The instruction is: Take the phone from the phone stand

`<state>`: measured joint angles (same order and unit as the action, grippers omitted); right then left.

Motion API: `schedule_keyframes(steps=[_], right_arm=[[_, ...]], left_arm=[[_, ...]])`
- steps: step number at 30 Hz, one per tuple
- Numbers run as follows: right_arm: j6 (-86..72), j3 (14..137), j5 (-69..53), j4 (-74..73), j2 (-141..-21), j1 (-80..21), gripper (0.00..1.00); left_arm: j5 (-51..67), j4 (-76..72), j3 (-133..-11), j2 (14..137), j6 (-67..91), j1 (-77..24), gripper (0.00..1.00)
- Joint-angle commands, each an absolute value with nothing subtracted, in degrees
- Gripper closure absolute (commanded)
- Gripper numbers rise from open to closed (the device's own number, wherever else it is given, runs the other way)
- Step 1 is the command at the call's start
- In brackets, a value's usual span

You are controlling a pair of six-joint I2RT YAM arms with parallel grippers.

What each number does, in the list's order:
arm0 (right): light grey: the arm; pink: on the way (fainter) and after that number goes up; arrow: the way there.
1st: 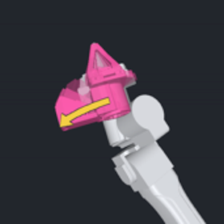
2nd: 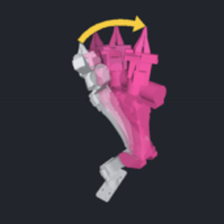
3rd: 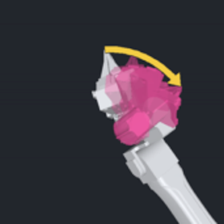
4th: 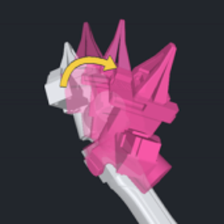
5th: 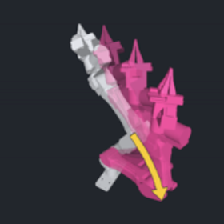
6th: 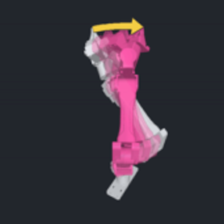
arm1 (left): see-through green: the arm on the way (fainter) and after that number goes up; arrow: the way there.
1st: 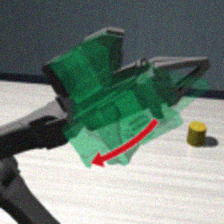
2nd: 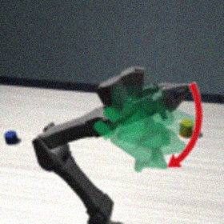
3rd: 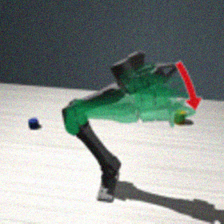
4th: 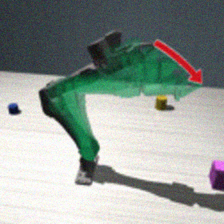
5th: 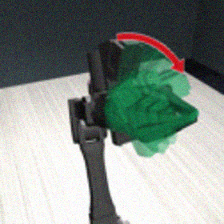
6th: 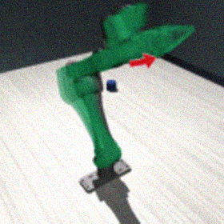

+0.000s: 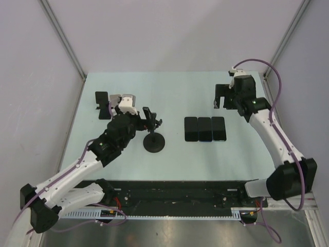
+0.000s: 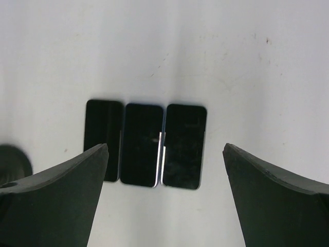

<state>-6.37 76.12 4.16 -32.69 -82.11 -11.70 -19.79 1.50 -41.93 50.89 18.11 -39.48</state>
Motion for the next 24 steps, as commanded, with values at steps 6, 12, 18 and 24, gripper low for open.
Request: schedule_keyframes(steps=[6,12,18,24], right_arm=[[-9.23,63.99,-1.67,-32.87,-60.84,-16.34,0.0],[-9.41,58.28,-3.34,-34.72,-50.64,-18.02,0.0],[-8.09,55.28,-1.15,-34.98,-45.71,-20.91,0.0],[-7.21,54.67,-0.53,-35.86,-43.6,-22.06,0.0]], left_arm=[[-32.51,20.21,-56.6,63.01,36.55,-43.68,0.0],[-32.87,23.38,-58.27,67.58,39.99,-43.68,0.05],[-30.68,24.17,-59.85,71.36,39.99,-43.59,0.24],[-26.56,24.17,-62.05,73.65,36.04,-42.63,0.55]])
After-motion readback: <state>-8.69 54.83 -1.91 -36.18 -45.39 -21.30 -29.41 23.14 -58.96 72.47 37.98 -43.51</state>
